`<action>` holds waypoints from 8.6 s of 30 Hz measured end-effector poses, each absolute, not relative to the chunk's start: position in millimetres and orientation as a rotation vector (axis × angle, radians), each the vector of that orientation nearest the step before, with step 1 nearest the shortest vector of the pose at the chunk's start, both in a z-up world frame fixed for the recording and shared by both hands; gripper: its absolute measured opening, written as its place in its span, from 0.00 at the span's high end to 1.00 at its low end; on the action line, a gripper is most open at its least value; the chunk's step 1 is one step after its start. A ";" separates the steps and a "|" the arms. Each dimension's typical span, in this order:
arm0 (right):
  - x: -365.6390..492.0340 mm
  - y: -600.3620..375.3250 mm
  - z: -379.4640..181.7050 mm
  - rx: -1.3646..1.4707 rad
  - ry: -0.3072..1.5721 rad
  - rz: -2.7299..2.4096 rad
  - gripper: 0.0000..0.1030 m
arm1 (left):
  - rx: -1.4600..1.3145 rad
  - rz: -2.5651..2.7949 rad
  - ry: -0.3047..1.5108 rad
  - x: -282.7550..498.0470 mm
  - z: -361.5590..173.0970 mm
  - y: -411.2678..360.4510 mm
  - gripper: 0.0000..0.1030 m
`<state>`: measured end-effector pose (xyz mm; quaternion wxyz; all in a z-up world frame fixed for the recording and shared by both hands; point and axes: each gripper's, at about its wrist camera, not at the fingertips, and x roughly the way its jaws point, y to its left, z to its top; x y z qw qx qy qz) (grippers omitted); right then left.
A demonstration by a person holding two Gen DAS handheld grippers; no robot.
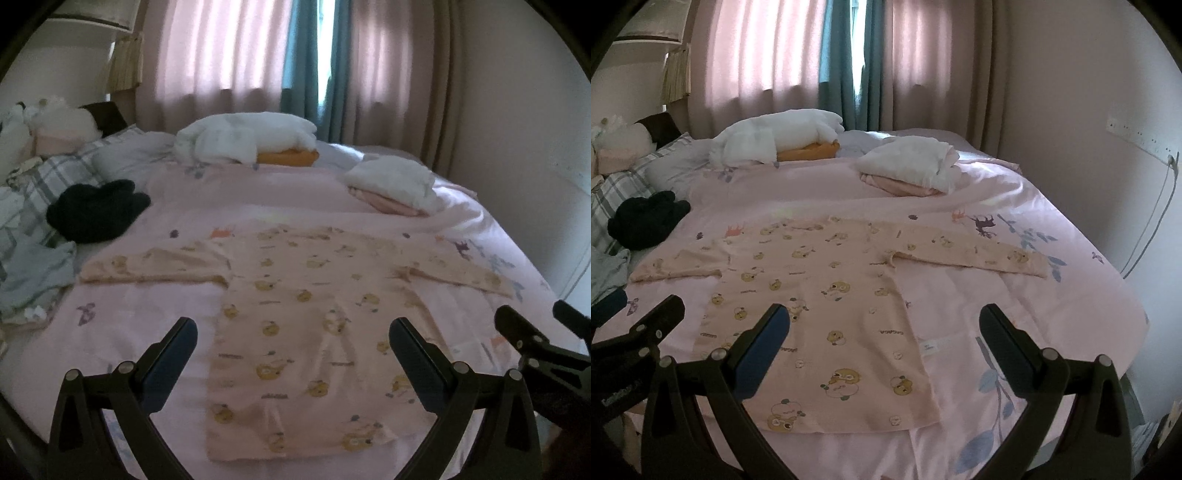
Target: Fold small clothes
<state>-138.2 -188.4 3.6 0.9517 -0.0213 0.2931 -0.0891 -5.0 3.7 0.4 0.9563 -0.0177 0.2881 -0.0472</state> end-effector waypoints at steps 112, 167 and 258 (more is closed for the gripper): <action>-32.6 -523.9 -104.4 0.634 0.802 -0.353 0.03 | -0.851 -0.404 1.095 96.6 -146.0 120.6 0.37; 230.2 -120.1 -82.1 0.610 0.894 0.455 0.91 | -0.719 -0.476 1.001 85.9 -177.9 126.5 0.91; 165.2 -263.9 -180.4 0.094 0.867 -0.020 0.70 | -0.602 0.044 0.623 207.6 -61.1 275.5 0.97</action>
